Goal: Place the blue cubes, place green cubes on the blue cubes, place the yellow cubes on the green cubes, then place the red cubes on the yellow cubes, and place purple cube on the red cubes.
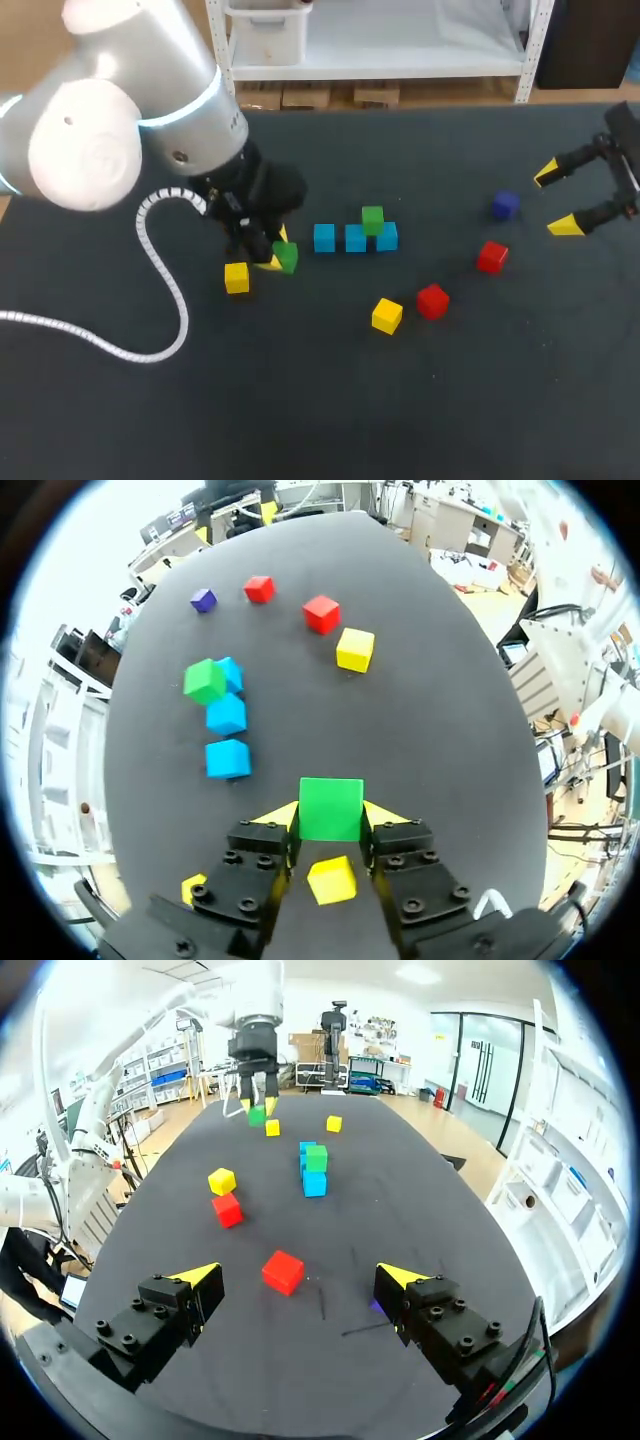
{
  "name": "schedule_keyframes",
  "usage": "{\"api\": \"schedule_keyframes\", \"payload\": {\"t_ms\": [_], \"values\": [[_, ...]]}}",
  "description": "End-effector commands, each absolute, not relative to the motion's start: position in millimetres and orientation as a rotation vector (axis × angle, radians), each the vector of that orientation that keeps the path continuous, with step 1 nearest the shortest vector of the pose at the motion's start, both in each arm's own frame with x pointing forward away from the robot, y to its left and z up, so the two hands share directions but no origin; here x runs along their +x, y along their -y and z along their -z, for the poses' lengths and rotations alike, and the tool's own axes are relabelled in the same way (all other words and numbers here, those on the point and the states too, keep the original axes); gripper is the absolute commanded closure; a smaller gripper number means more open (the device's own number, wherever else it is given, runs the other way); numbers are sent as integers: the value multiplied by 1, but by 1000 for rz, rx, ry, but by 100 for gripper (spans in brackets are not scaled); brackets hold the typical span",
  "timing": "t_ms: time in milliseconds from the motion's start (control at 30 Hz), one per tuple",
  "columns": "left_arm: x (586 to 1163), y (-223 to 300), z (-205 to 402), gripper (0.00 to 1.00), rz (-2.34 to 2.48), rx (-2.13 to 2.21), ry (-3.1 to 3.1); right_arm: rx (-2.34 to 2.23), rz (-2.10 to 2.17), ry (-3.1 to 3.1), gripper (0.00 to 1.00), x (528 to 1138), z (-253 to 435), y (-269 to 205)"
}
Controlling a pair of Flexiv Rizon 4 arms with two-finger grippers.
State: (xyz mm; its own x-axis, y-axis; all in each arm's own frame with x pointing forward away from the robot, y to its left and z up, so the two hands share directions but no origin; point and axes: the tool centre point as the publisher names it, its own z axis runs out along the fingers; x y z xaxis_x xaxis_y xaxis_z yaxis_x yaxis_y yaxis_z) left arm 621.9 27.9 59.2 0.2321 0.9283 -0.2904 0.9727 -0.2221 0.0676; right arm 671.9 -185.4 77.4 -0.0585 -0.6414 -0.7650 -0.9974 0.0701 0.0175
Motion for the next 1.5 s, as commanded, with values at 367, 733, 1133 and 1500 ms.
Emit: {"api": "schedule_keyframes", "payload": {"t_ms": [367, 733, 1133, 1500], "values": [[670, -10, -65, 100, 263, 2198, -1870, -1631, -780, -1761, 0, 673, -77, 185], [694, 15, -41, 100, 285, 2171, -1907, -1631, -780, -1761, 0, 673, -77, 185], [717, 42, -33, 100, 287, 2164, -1910, -1631, -780, -1761, 0, 673, -77, 185], [718, 51, -27, 100, 303, 2163, -1921, -1631, -780, -1761, 0, 673, -77, 185]]}}
